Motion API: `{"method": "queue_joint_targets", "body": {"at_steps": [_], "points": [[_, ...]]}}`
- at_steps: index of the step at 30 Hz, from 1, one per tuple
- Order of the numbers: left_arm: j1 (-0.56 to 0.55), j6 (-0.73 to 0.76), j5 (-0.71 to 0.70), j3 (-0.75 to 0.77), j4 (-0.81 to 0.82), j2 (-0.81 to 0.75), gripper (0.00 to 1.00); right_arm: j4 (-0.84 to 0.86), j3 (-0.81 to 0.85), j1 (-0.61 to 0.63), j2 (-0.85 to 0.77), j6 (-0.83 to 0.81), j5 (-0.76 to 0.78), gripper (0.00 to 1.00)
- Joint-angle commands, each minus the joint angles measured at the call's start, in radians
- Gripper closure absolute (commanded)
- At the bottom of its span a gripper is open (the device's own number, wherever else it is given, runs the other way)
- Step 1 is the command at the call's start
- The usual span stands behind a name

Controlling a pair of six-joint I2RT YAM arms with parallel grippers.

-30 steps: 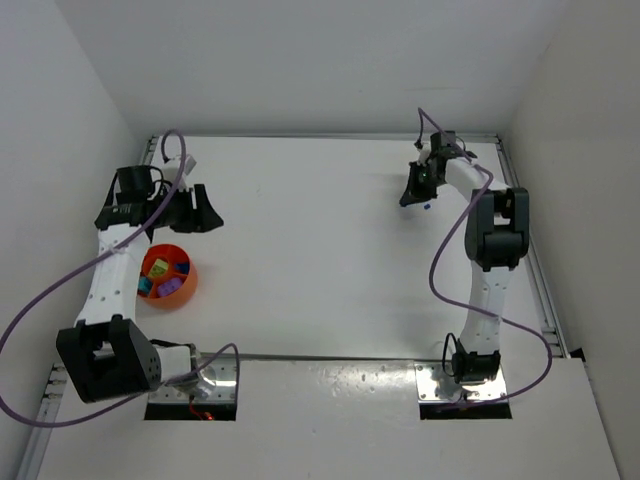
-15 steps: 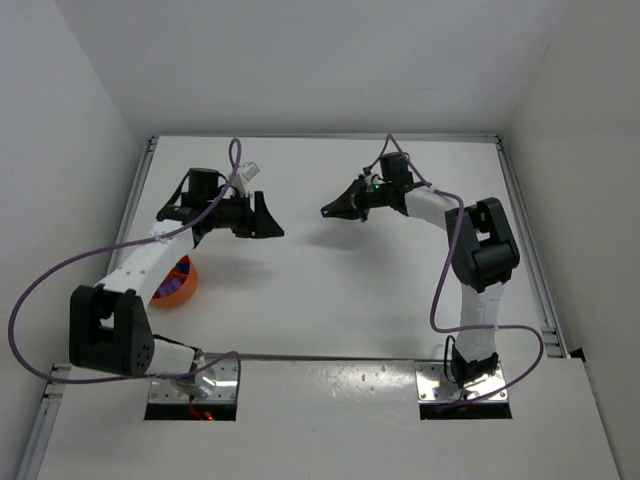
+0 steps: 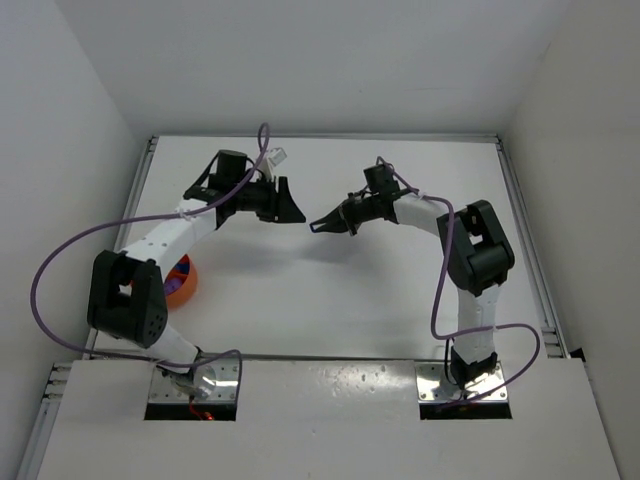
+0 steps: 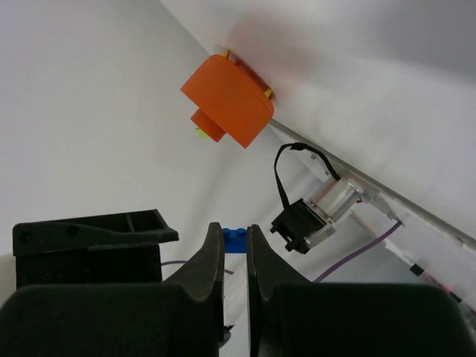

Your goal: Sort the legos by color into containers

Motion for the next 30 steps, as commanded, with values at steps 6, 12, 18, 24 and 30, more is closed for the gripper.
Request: {"method": "queue_joint_targets", "body": {"at_steps": [6,12,18,24,30], "points": [[-0.045,-0.027,0.008,0.027,0.041,0.038,0.53,-0.045,0.054,0.020,-0.035,0.104,0.000,1.00],[-0.045,-0.027,-0.001,0.037,0.041,0.056,0.46,-0.008,0.054,0.029,-0.045,0.125,-0.009,1.00],[-0.045,-0.027,-0.001,0.047,0.041,0.079,0.50,0.001,0.054,0.038,-0.045,0.136,-0.009,1.00],[-0.045,-0.027,0.008,0.037,0.041,0.088,0.54,0.056,0.072,0.038,-0.045,0.145,-0.019,1.00],[-0.045,-0.007,-0.001,0.047,0.041,0.088,0.61,0.078,0.082,0.047,-0.045,0.163,-0.028,1.00]]}}
